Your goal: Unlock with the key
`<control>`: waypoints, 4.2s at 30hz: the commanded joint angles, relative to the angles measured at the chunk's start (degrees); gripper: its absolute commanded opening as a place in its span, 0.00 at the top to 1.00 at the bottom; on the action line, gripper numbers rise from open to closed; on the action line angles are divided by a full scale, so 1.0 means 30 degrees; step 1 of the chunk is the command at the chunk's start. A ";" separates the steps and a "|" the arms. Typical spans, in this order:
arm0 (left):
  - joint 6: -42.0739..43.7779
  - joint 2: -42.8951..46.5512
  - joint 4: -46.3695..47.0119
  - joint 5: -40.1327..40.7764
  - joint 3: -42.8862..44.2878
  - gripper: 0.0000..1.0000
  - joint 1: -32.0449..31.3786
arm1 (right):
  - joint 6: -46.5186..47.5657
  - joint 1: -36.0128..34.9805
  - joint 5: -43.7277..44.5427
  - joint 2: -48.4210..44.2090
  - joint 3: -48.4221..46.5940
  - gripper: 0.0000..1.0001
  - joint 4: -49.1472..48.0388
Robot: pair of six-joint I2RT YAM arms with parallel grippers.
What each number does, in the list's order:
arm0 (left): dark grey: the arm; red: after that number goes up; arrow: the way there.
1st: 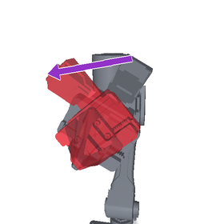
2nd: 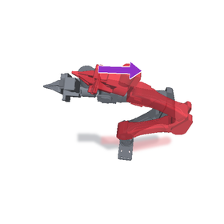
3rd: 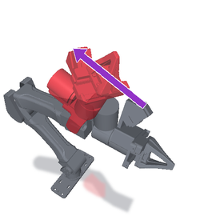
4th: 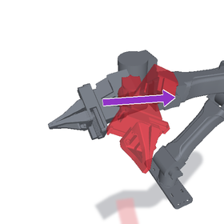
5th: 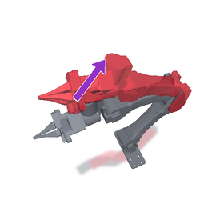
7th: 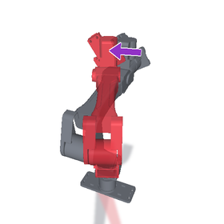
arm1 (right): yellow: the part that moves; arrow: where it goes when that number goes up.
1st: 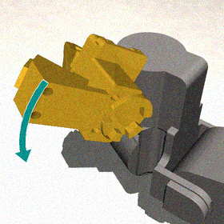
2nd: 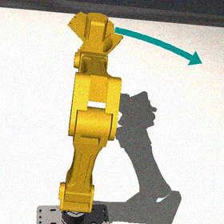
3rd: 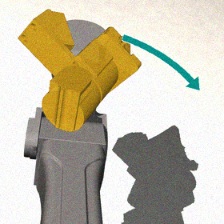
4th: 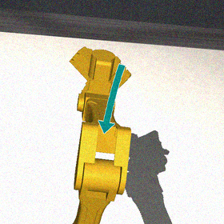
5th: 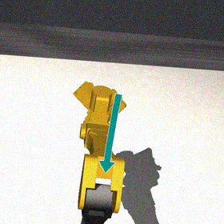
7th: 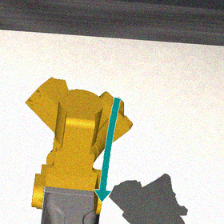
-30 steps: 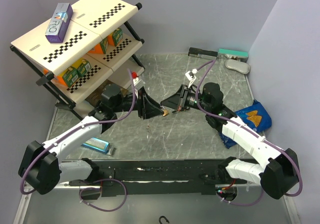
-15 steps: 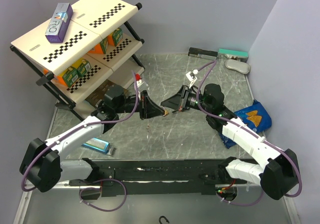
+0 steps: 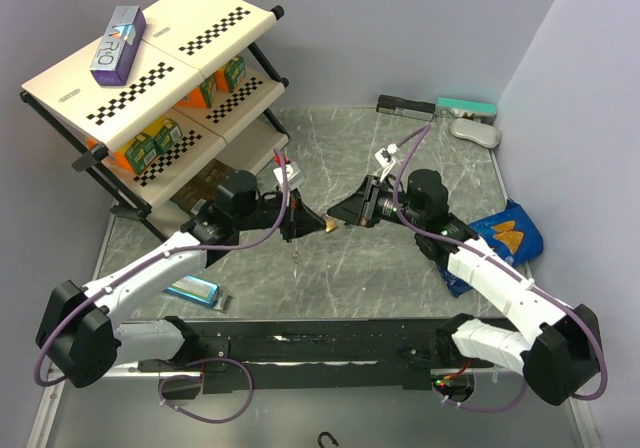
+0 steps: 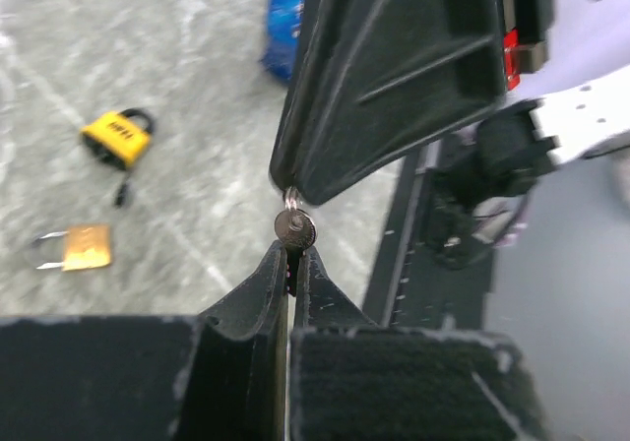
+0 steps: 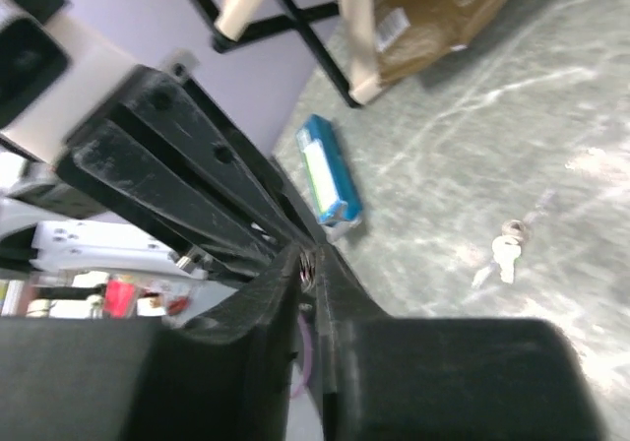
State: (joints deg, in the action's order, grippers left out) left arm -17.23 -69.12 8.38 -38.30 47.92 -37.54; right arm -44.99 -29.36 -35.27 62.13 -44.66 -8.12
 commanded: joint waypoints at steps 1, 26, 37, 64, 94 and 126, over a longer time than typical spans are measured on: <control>0.3222 0.0950 -0.2730 0.3765 0.1281 0.99 -0.0581 | 0.1842 0.0091 0.1761 -0.1167 -0.0580 0.63 0.2176; 0.6975 0.0746 -0.5958 0.9164 0.1927 0.99 -0.3688 | 0.1111 -0.1843 0.1091 0.1351 -0.0727 0.73 0.1916; 0.7150 0.0892 -0.5987 0.9223 0.1868 0.99 -0.3980 | 0.1286 -0.1931 0.1472 0.1761 -0.0815 0.74 0.1798; 0.6127 0.0483 -0.6425 1.1213 0.2306 0.67 -0.4480 | 0.0702 -0.1960 0.1908 0.1968 0.0733 1.00 -0.0045; -1.0189 0.2477 0.3946 0.3833 -0.2176 0.22 -0.0114 | 0.2251 -0.0817 0.3698 -0.4508 0.7476 1.00 -0.9980; -2.2991 -0.1306 0.2216 0.2602 -0.2086 0.25 0.0472 | 1.8858 -0.7348 1.1636 -0.5416 0.6538 1.00 -0.6520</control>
State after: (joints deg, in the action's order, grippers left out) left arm -78.67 -74.19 12.99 -28.71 43.16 -36.62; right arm 3.14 -49.06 -5.43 46.85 -25.17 -24.43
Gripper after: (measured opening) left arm 0.750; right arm 0.015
